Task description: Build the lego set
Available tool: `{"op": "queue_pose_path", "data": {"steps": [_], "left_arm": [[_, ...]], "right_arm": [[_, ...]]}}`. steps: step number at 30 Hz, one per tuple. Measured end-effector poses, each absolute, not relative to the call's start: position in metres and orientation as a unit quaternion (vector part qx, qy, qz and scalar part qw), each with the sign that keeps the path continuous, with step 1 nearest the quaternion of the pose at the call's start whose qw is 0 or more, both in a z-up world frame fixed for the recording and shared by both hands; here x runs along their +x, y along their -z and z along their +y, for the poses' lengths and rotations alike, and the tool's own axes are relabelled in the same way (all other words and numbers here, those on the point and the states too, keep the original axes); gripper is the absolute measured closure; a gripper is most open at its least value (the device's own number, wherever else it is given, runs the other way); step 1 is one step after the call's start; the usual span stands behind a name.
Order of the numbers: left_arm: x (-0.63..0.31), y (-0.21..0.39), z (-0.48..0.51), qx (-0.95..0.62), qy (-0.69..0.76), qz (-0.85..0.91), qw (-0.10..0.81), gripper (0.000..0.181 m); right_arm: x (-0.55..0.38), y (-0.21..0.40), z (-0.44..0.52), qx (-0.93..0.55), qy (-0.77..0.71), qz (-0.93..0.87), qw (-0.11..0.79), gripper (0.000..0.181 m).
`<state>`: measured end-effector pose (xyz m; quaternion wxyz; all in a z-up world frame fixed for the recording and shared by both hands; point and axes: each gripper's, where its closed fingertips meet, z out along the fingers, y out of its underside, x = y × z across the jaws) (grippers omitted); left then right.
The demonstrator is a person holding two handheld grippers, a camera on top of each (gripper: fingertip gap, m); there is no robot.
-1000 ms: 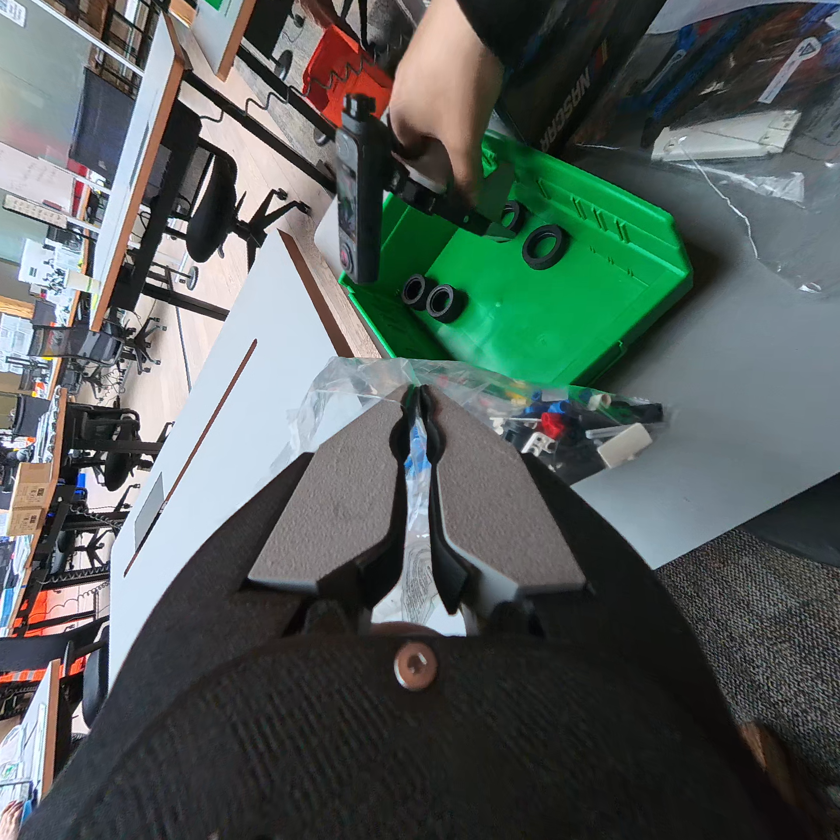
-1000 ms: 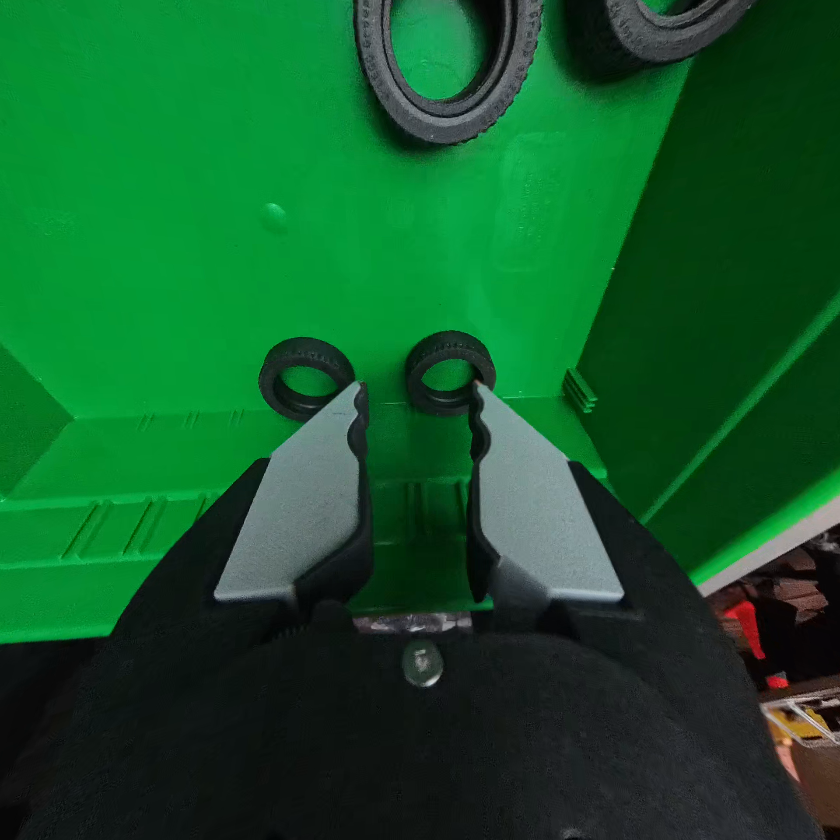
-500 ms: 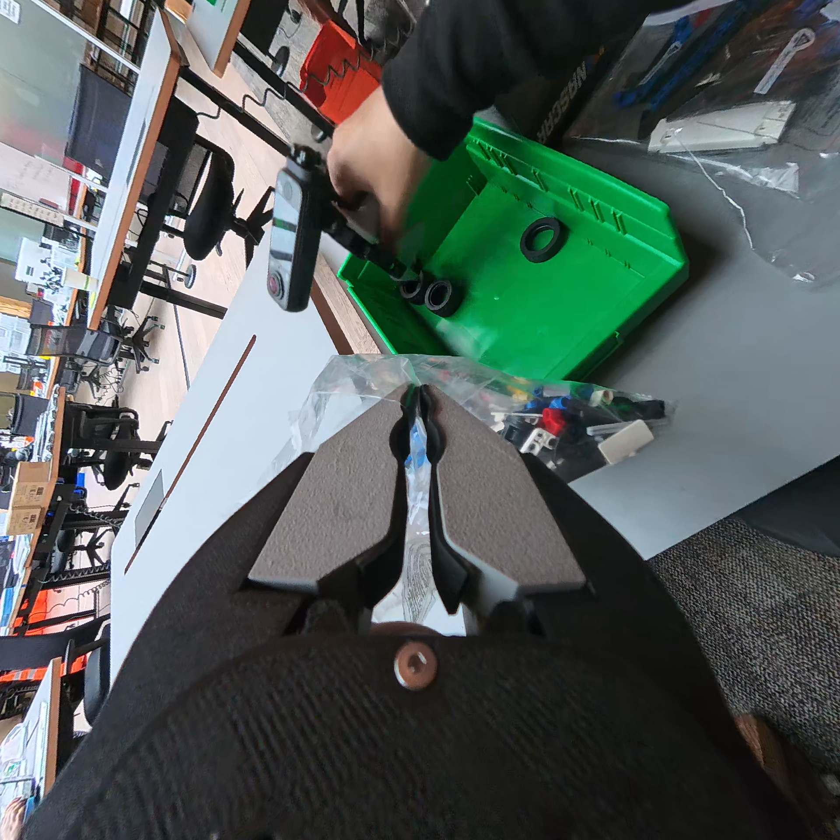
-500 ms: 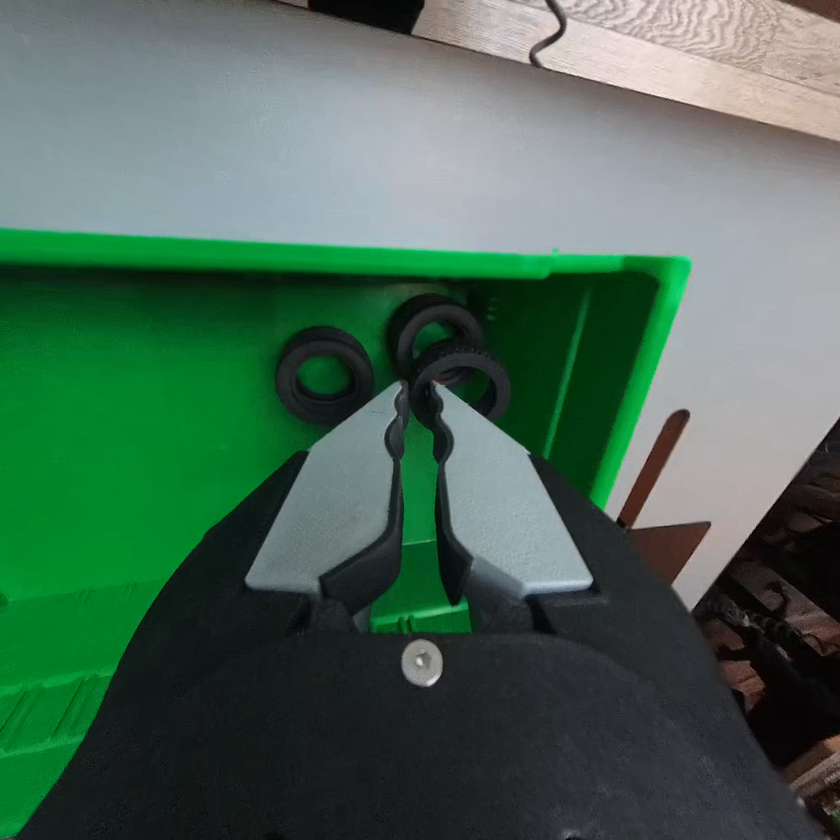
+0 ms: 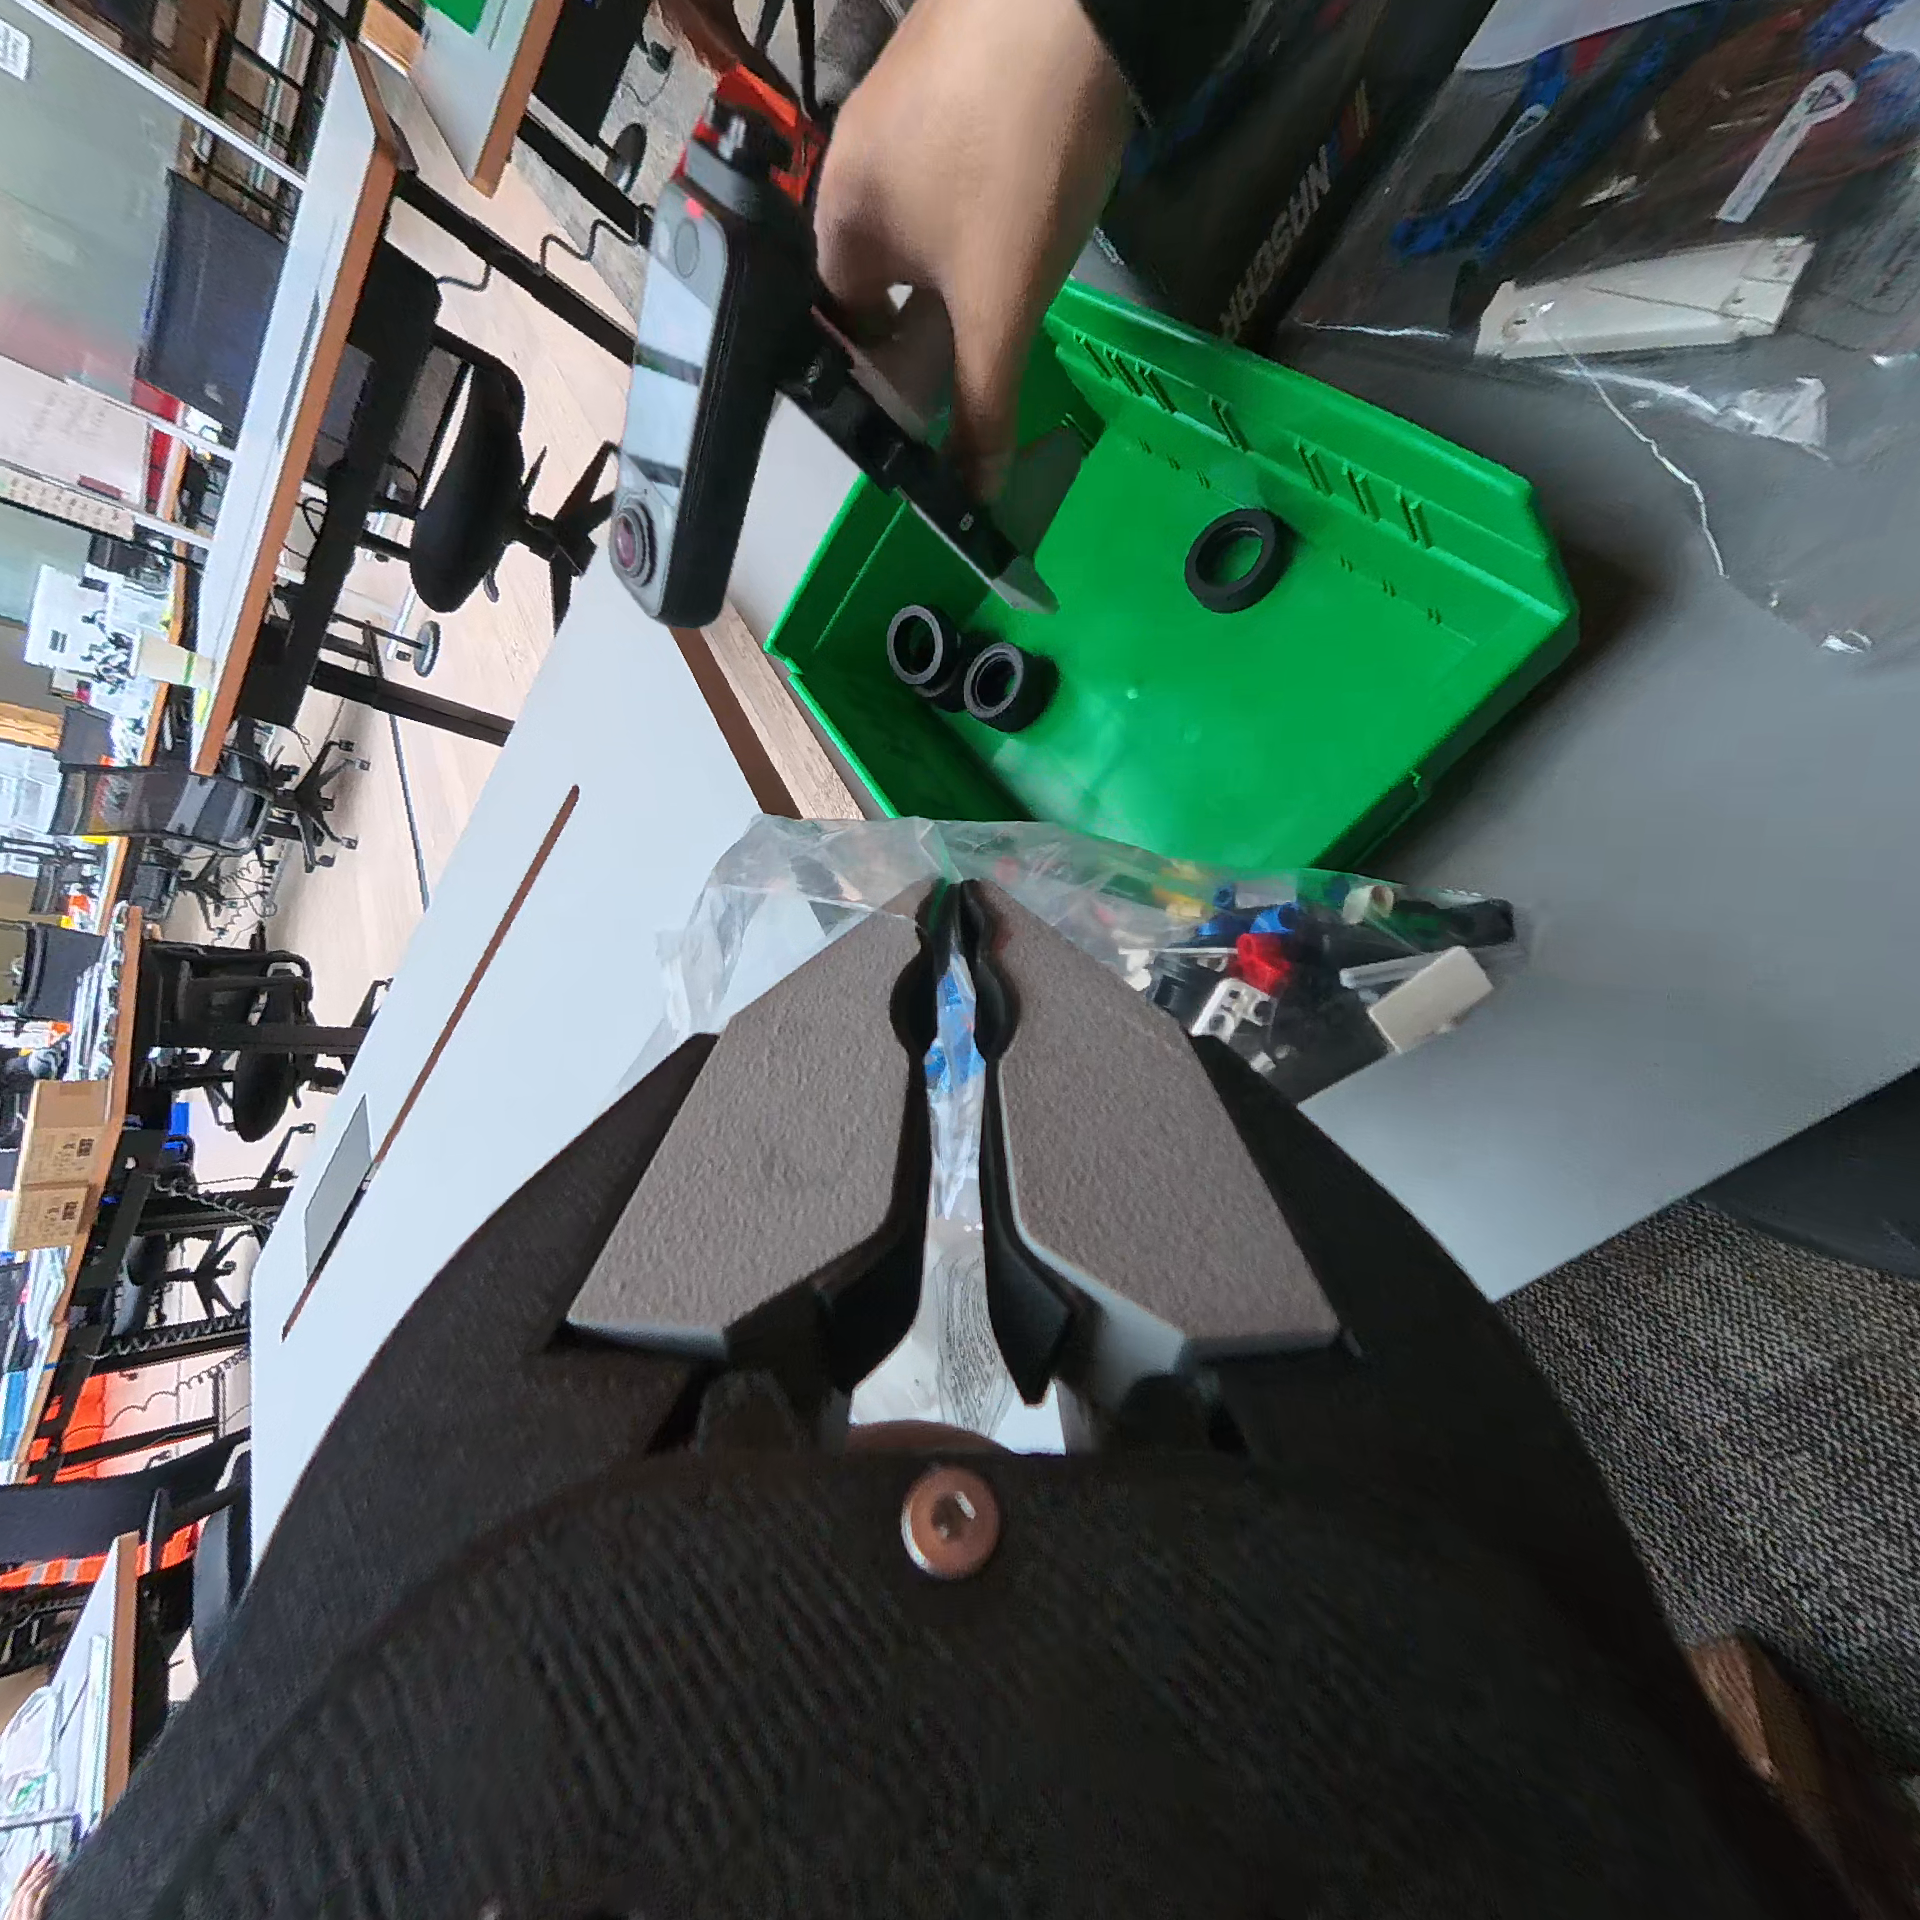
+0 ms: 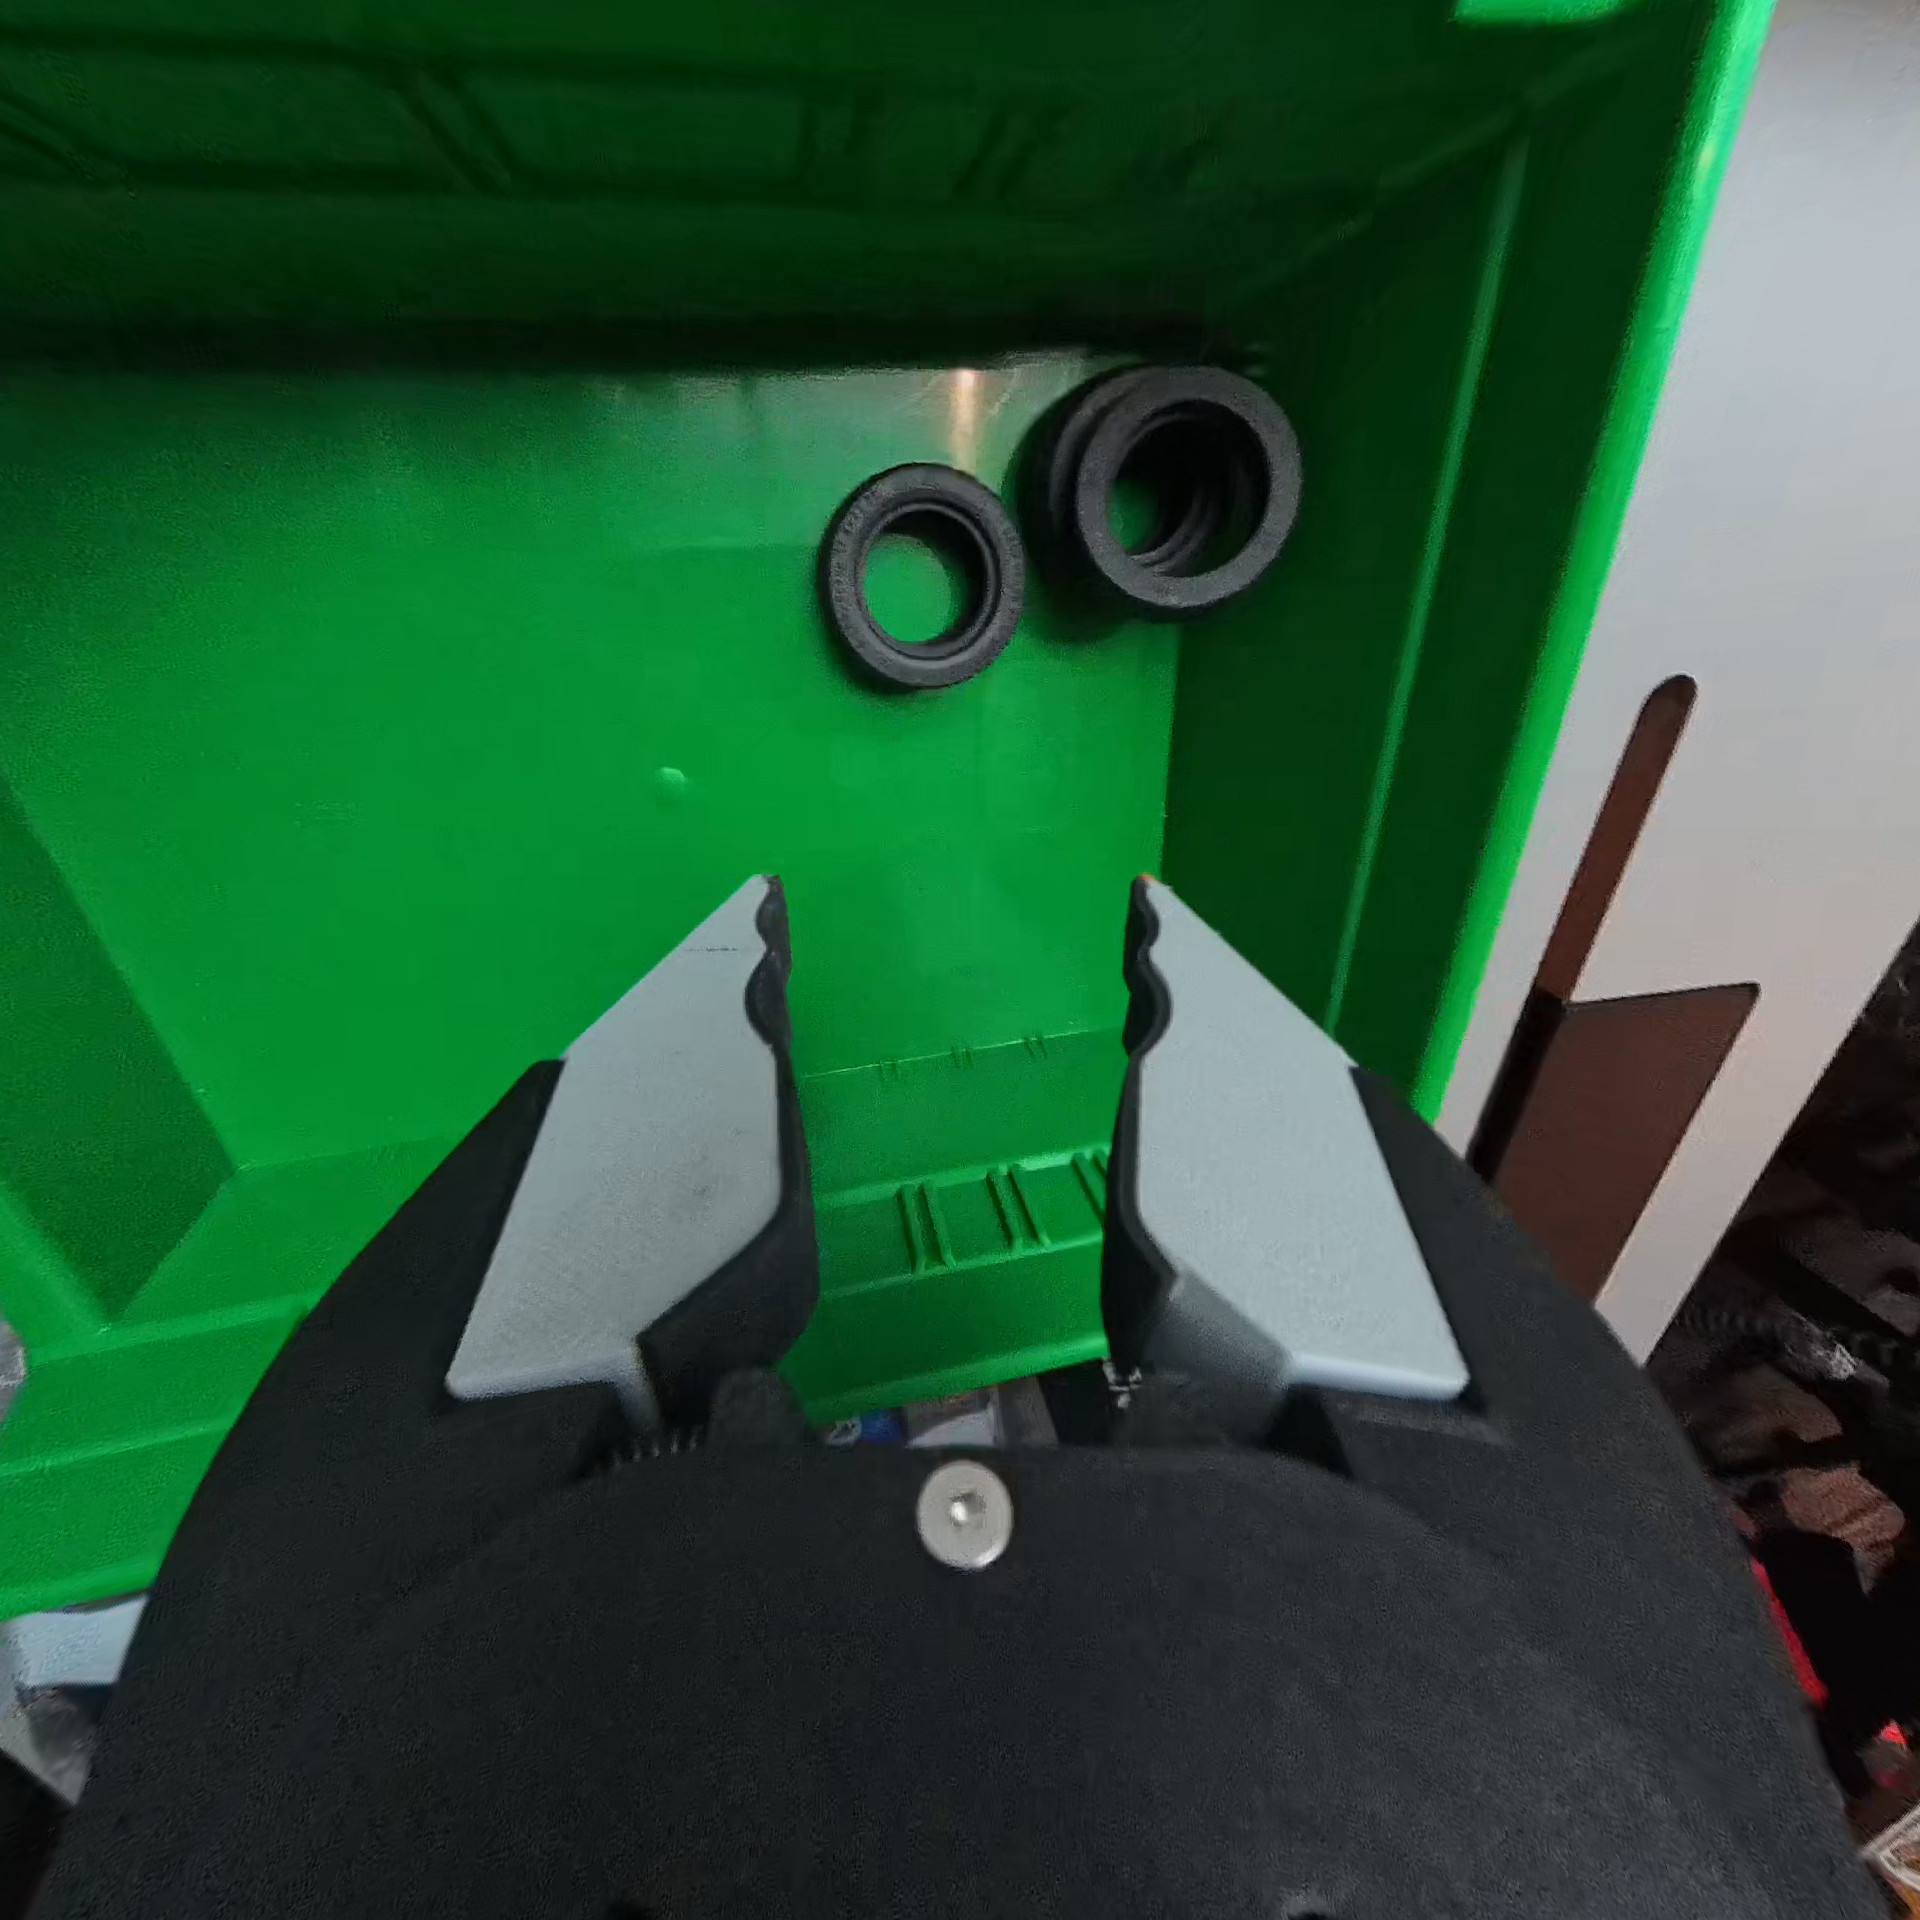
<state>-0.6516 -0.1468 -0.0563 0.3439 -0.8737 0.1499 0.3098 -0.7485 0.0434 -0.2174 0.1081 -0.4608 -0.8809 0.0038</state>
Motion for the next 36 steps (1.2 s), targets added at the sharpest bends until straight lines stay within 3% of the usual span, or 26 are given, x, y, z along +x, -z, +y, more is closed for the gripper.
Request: {"op": "queue_pose_path", "data": {"steps": [1,4,7,11,14,18,23,26,28,32,36], "left_arm": [[-0.652,0.056,-0.145,-0.874,-0.310,0.149,0.343,0.181],[-0.649,0.055,-0.144,-0.875,-0.311,0.149,0.340,0.181],[-0.646,0.054,-0.143,-0.875,-0.314,0.151,0.336,0.181],[-0.643,0.053,-0.141,-0.875,-0.314,0.153,0.335,0.181],[-0.643,0.054,-0.140,-0.876,-0.314,0.156,0.332,0.181],[-0.645,0.052,-0.138,-0.875,-0.313,0.154,0.334,0.181],[-0.646,0.053,-0.139,-0.875,-0.311,0.149,0.340,0.181],[-0.645,0.054,-0.137,-0.876,-0.310,0.150,0.338,0.181],[-0.644,0.054,-0.136,-0.875,-0.313,0.153,0.336,0.181],[-0.646,0.050,-0.132,-0.871,-0.315,0.160,0.342,0.181],[-0.651,0.045,-0.121,-0.874,-0.306,0.162,0.340,0.181]], "right_arm": [[-0.746,0.216,0.047,-0.468,-0.003,-0.877,0.108,0.126],[-0.695,0.228,0.011,-0.439,-0.045,-0.896,-0.047,0.150],[-0.666,0.254,0.034,-0.413,0.082,-0.906,-0.051,0.144],[-0.654,0.269,0.015,-0.437,0.076,-0.890,-0.103,0.151],[-0.651,0.278,0.022,-0.418,0.115,-0.897,-0.087,0.175],[-0.665,0.263,0.019,-0.415,0.088,-0.902,-0.072,0.176],[-0.752,0.221,0.010,-0.442,-0.043,-0.896,0.028,0.176],[-0.791,0.229,0.014,-0.464,-0.049,-0.882,0.061,0.164],[-0.791,0.241,0.013,-0.482,-0.036,-0.875,0.035,0.139],[-0.779,0.223,0.012,-0.468,-0.073,-0.878,0.074,0.144],[-0.731,0.194,0.000,-0.473,-0.200,-0.856,0.059,0.136]]}}
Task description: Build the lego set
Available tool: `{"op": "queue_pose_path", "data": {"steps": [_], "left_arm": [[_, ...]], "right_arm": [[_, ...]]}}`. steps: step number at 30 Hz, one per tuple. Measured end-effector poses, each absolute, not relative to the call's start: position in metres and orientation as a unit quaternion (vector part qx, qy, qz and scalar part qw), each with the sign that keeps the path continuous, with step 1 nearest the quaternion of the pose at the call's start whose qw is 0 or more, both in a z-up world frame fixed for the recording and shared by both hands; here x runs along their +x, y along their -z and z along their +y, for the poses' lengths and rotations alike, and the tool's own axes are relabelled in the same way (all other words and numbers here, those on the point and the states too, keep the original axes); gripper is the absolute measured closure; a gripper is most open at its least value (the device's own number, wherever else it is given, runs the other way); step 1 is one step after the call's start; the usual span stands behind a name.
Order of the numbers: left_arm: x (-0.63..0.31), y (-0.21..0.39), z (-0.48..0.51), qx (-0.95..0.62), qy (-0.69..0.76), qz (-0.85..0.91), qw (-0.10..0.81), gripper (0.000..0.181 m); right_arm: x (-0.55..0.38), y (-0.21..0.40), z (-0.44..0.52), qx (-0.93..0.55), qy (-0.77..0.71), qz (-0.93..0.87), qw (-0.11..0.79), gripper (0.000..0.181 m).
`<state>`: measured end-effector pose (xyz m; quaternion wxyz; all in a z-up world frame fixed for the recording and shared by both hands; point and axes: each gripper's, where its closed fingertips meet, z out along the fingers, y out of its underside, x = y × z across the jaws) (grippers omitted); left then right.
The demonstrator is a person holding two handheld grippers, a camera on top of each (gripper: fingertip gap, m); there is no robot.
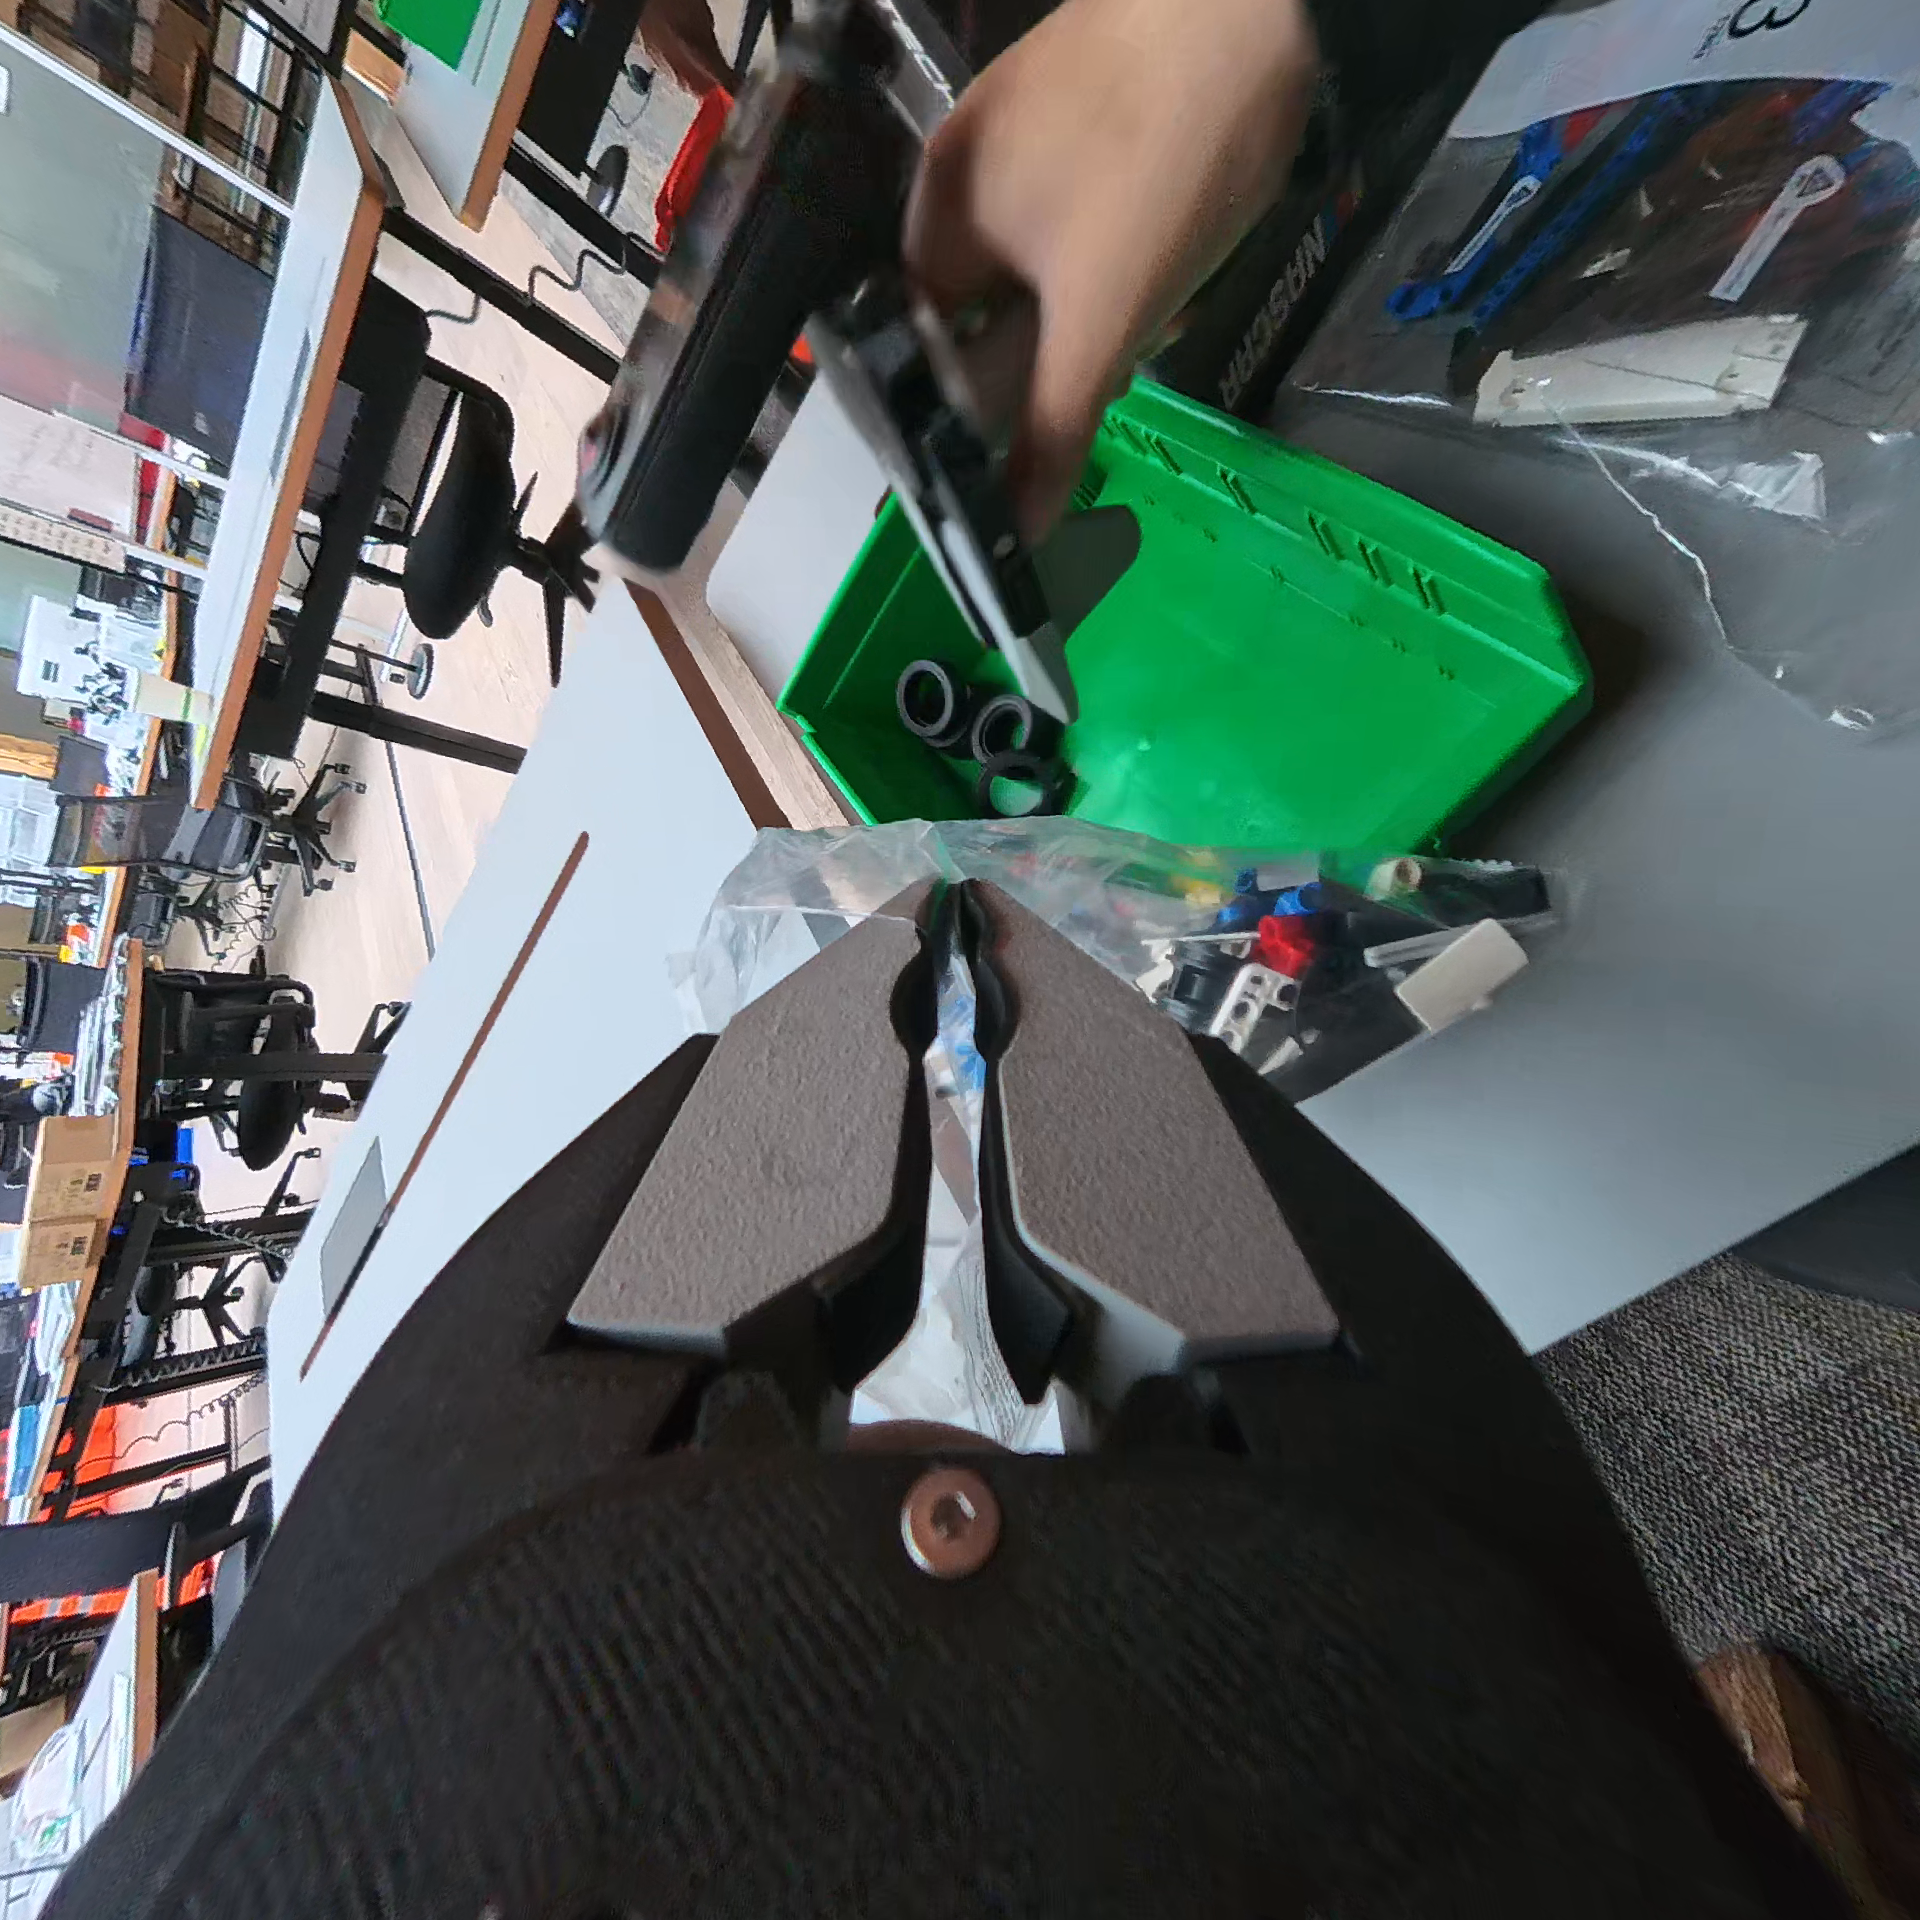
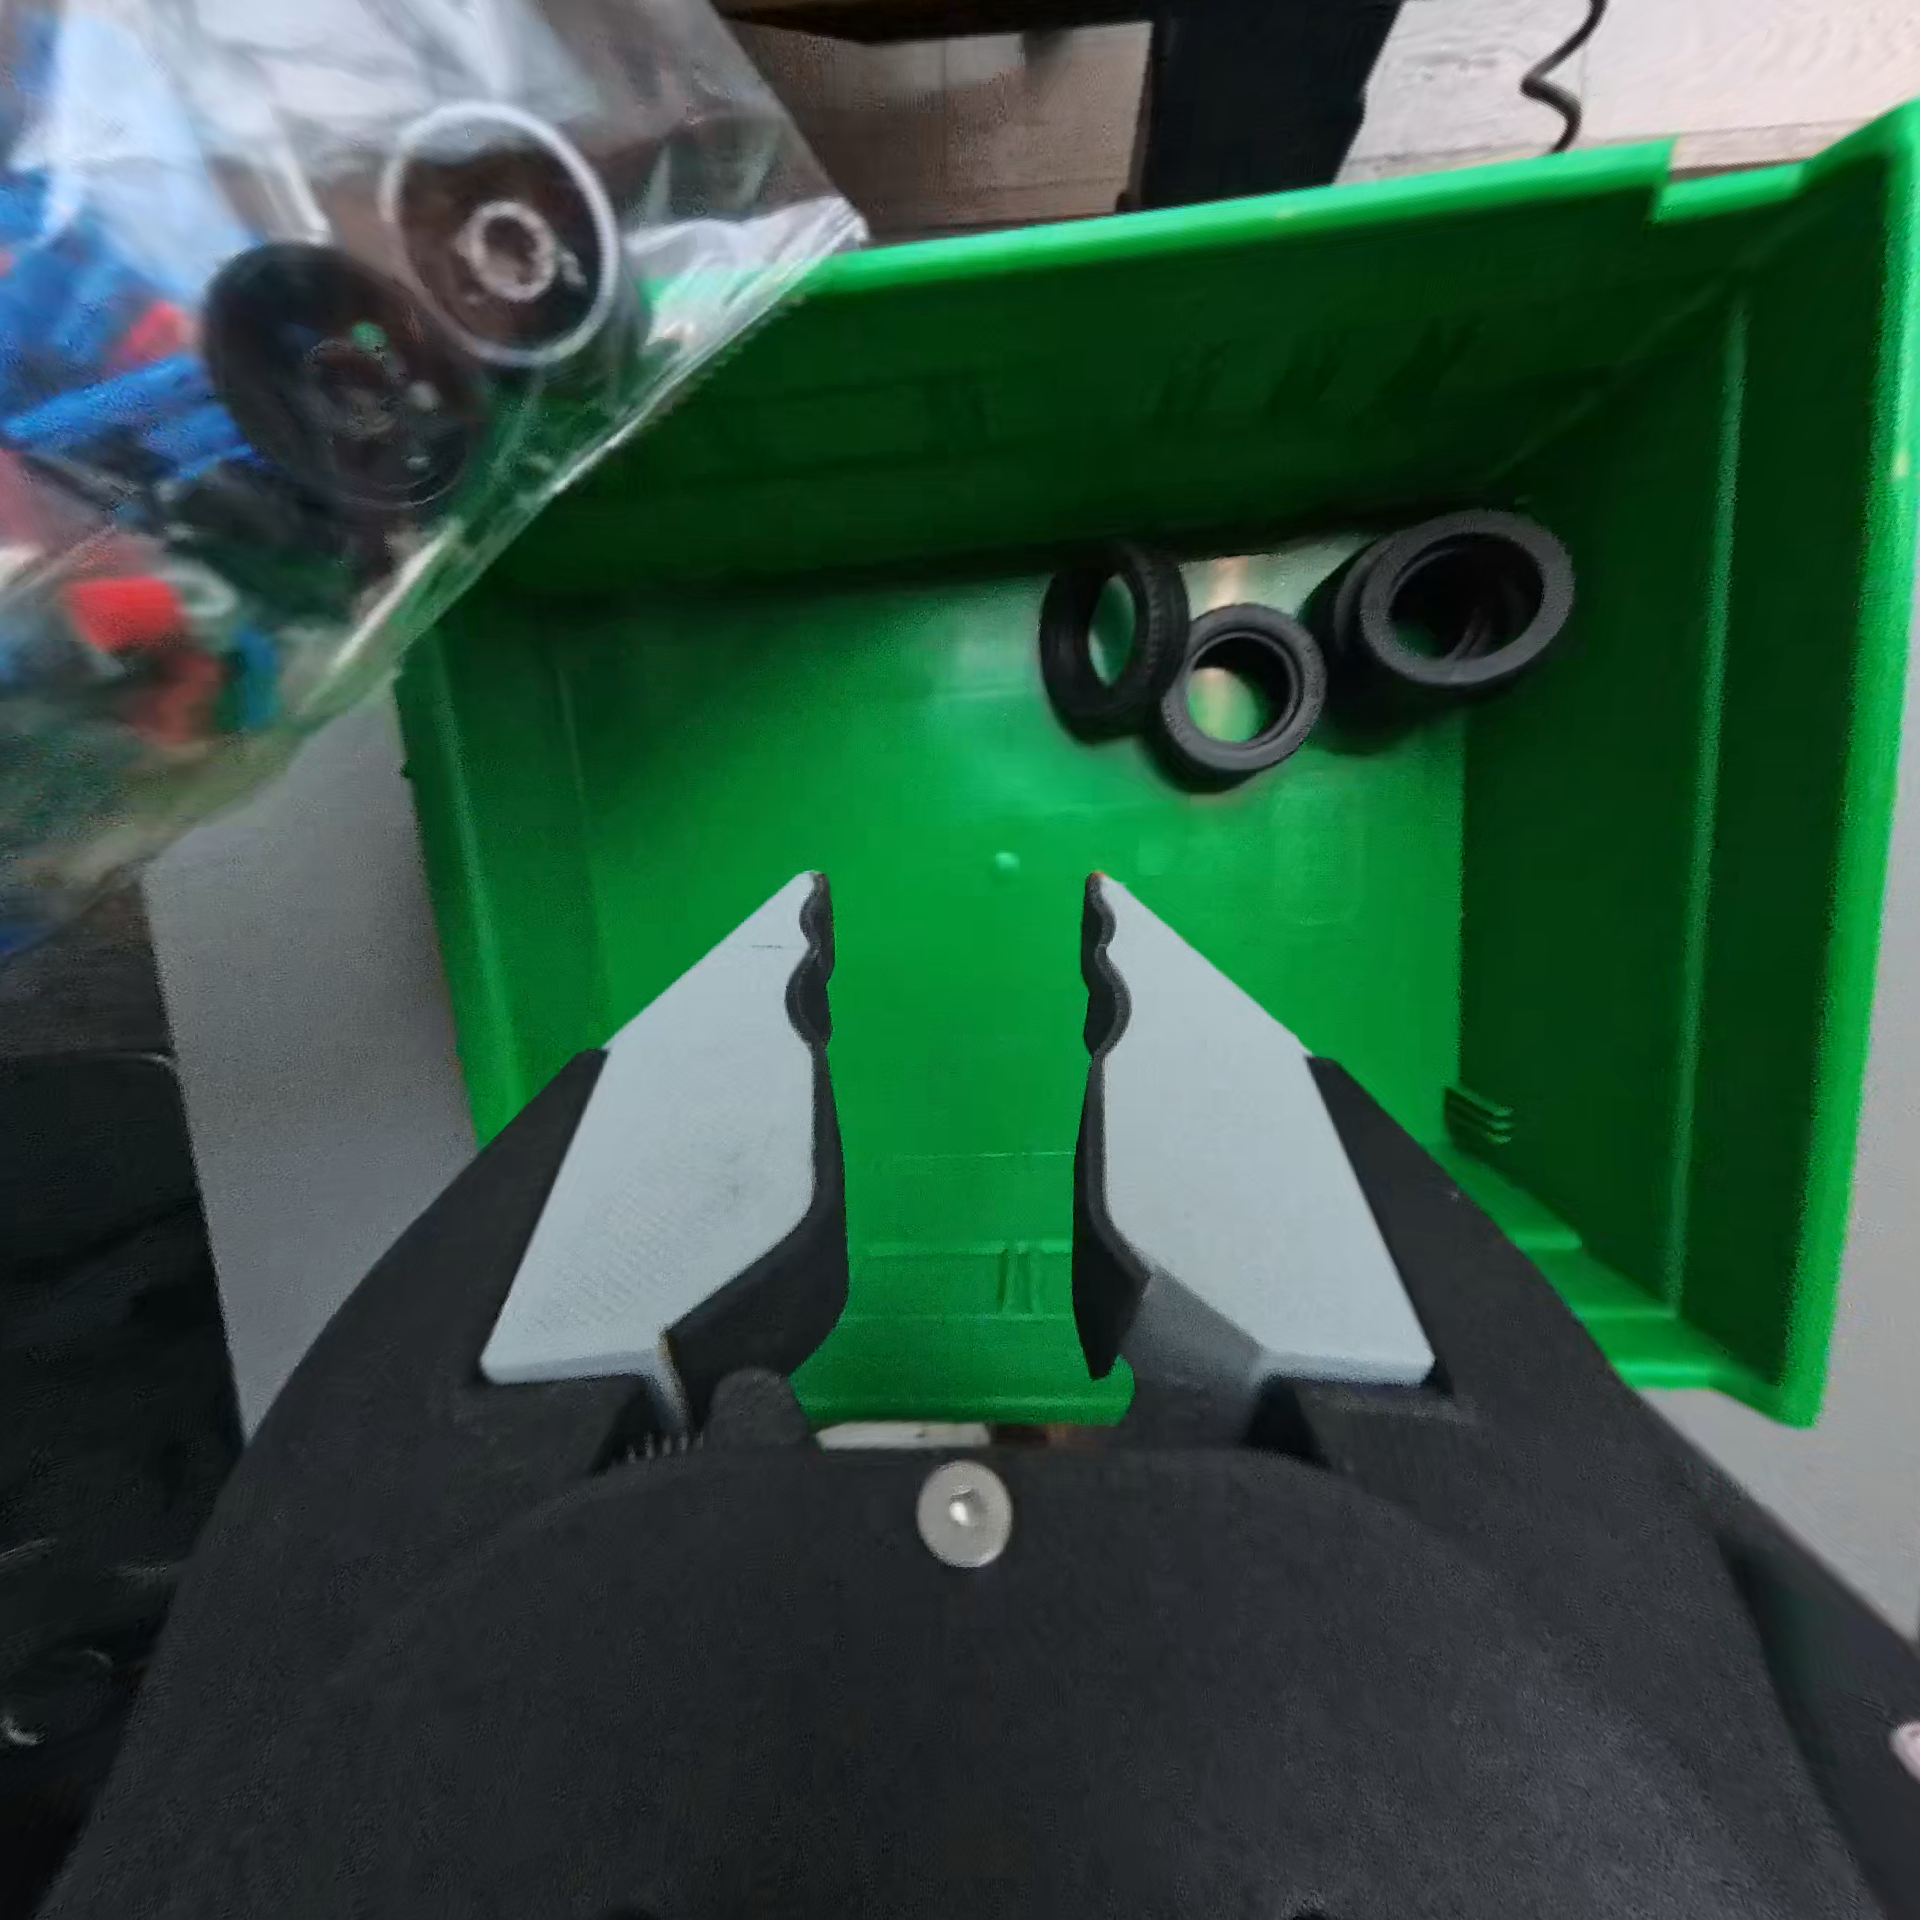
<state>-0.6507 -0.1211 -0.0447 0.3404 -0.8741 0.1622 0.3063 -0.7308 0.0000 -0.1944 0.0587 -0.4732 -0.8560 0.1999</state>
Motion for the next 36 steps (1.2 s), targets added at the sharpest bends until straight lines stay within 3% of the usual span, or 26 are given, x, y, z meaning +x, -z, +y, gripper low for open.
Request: {"op": "queue_pose_path", "data": {"steps": [10,15,18,22,28,32,35,36], "left_arm": [[-0.618,-0.002,-0.067,-0.869,-0.296,0.203,0.341,0.181],[-0.581,-0.008,-0.040,-0.839,-0.255,0.299,0.377,0.181],[-0.548,-0.003,-0.039,-0.784,-0.205,0.420,0.408,0.181],[-0.544,-0.004,-0.031,-0.767,-0.181,0.439,0.431,0.181],[-0.530,-0.009,-0.022,-0.747,-0.180,0.467,0.438,0.181],[-0.522,-0.004,-0.020,-0.741,-0.175,0.487,0.428,0.181],[-0.518,-0.003,-0.022,-0.737,-0.163,0.490,0.437,0.181],[-0.518,-0.002,-0.023,-0.736,-0.161,0.489,0.438,0.181]], "right_arm": [[-0.566,0.149,-0.033,-0.390,-0.454,-0.799,0.055,0.106],[-0.554,0.136,-0.012,-0.408,-0.502,-0.758,0.077,0.105],[-0.554,0.125,0.010,-0.411,-0.565,-0.711,0.078,0.095],[-0.551,0.129,0.032,-0.440,-0.661,-0.608,0.024,0.080],[-0.546,0.149,0.055,-0.470,-0.730,-0.490,-0.079,0.084],[-0.562,0.132,0.071,-0.460,-0.783,-0.407,-0.100,0.087],[-0.577,0.127,0.090,-0.461,-0.820,-0.322,-0.112,0.105],[-0.579,0.125,0.094,-0.452,-0.833,-0.296,-0.124,0.127]]}}
